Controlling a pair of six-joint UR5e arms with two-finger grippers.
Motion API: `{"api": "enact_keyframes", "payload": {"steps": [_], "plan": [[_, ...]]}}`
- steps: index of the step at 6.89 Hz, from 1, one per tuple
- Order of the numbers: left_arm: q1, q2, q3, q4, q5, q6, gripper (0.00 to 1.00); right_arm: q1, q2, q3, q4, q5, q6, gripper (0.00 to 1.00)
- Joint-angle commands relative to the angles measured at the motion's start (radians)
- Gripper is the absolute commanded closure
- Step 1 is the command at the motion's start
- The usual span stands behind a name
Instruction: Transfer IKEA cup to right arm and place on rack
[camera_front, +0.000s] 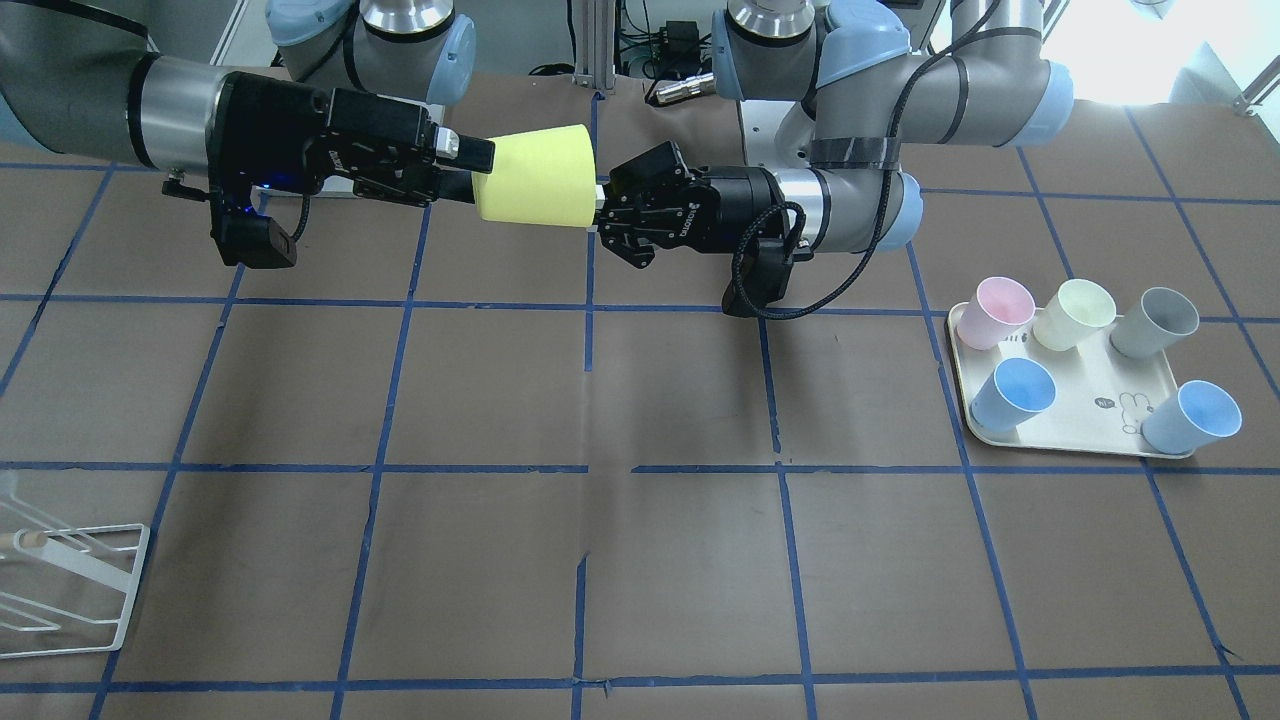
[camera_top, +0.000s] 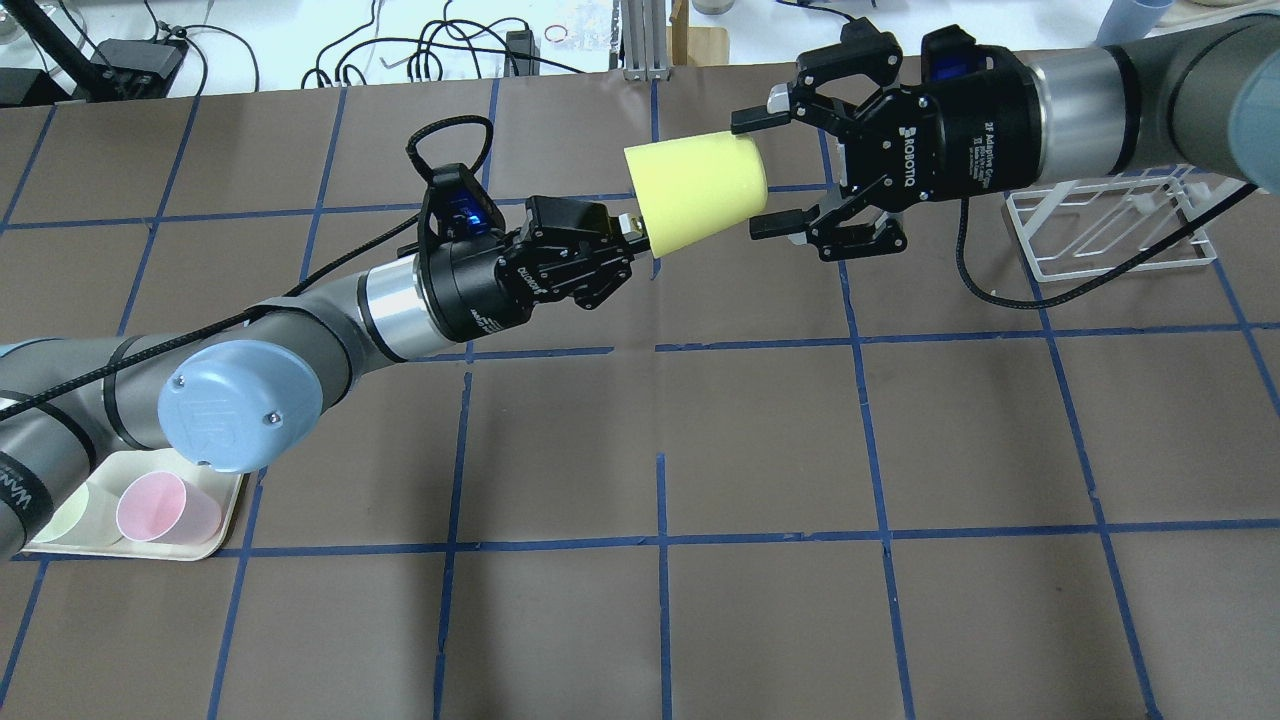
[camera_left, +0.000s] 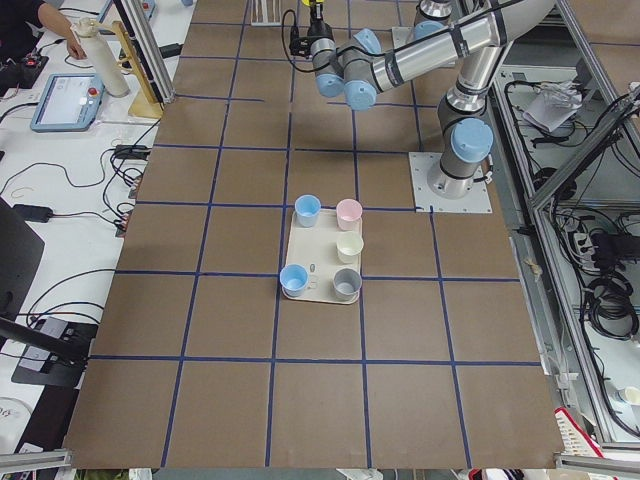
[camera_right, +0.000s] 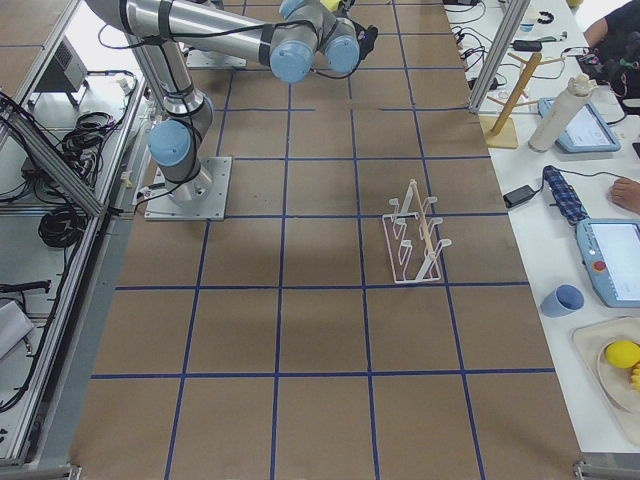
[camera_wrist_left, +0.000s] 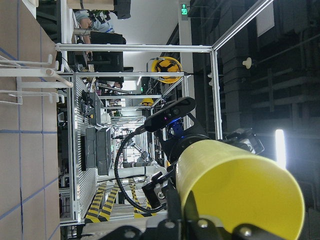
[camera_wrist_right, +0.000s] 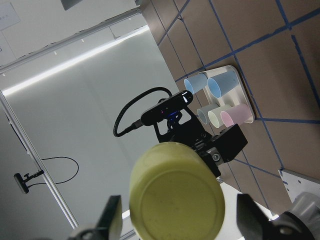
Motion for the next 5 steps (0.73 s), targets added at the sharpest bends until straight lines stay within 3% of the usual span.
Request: {"api": "enact_keyframes", "payload": {"steps": [1,5], "plan": [[0.001,0.001,0.000,0.002,0.000,0.000,1.00,0.008,0.001,-0.003,-0.002,0.000,0.001,0.22],[0.001,0.001,0.000,0.002,-0.002,0.000,1.00,0.008,0.004,-0.008,-0.003,0.000,0.010,0.31]]}}
